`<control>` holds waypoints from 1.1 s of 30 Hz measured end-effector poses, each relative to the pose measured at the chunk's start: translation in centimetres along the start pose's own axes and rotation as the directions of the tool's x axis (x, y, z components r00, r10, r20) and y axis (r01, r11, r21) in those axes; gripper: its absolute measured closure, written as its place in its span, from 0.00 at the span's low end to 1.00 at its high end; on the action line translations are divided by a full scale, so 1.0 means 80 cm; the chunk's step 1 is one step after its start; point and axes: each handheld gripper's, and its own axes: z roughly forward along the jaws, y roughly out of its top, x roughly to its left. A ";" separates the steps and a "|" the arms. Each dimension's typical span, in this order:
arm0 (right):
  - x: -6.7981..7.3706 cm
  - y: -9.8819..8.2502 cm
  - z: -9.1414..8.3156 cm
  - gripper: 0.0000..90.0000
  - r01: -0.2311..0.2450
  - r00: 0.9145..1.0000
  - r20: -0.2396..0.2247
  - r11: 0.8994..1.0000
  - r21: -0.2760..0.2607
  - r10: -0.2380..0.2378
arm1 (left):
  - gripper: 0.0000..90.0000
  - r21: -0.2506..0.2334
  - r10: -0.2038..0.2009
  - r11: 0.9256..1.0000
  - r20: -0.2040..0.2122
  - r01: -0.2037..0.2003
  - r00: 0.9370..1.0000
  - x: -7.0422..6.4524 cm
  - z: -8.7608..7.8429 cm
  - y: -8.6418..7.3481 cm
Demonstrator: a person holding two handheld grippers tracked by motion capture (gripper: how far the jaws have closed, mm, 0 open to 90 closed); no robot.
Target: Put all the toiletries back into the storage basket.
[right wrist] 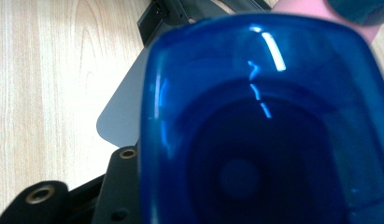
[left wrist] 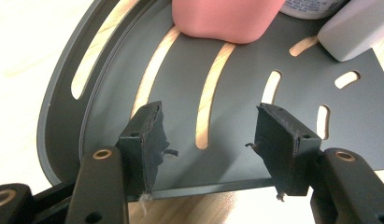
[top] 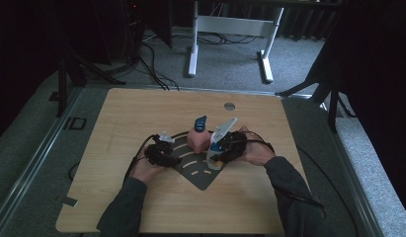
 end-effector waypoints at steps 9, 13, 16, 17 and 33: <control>-0.002 -0.002 0.002 0.60 -0.007 1.000 0.000 1.000 0.001 0.007 | 0.47 -0.002 -0.002 1.000 0.000 0.002 1.000 0.000 0.001 0.000; -0.004 -0.003 0.002 0.60 -0.011 1.000 -0.002 1.000 0.000 0.011 | 0.47 0.000 -0.003 1.000 0.002 0.003 1.000 -0.001 0.001 0.000; -0.004 -0.003 0.002 0.60 -0.013 1.000 -0.003 1.000 -0.001 0.013 | 0.47 -0.001 -0.004 1.000 0.003 0.004 1.000 -0.001 0.002 0.000; -0.005 -0.003 0.001 0.60 -0.014 1.000 -0.004 1.000 -0.001 0.014 | 0.47 -0.001 -0.004 1.000 0.002 0.004 1.000 -0.001 0.002 0.000; -0.011 -0.012 -0.009 0.52 -0.036 0.999 -0.001 0.999 -0.022 0.036 | 0.47 -0.001 -0.012 1.000 0.010 0.012 1.000 0.000 0.004 0.000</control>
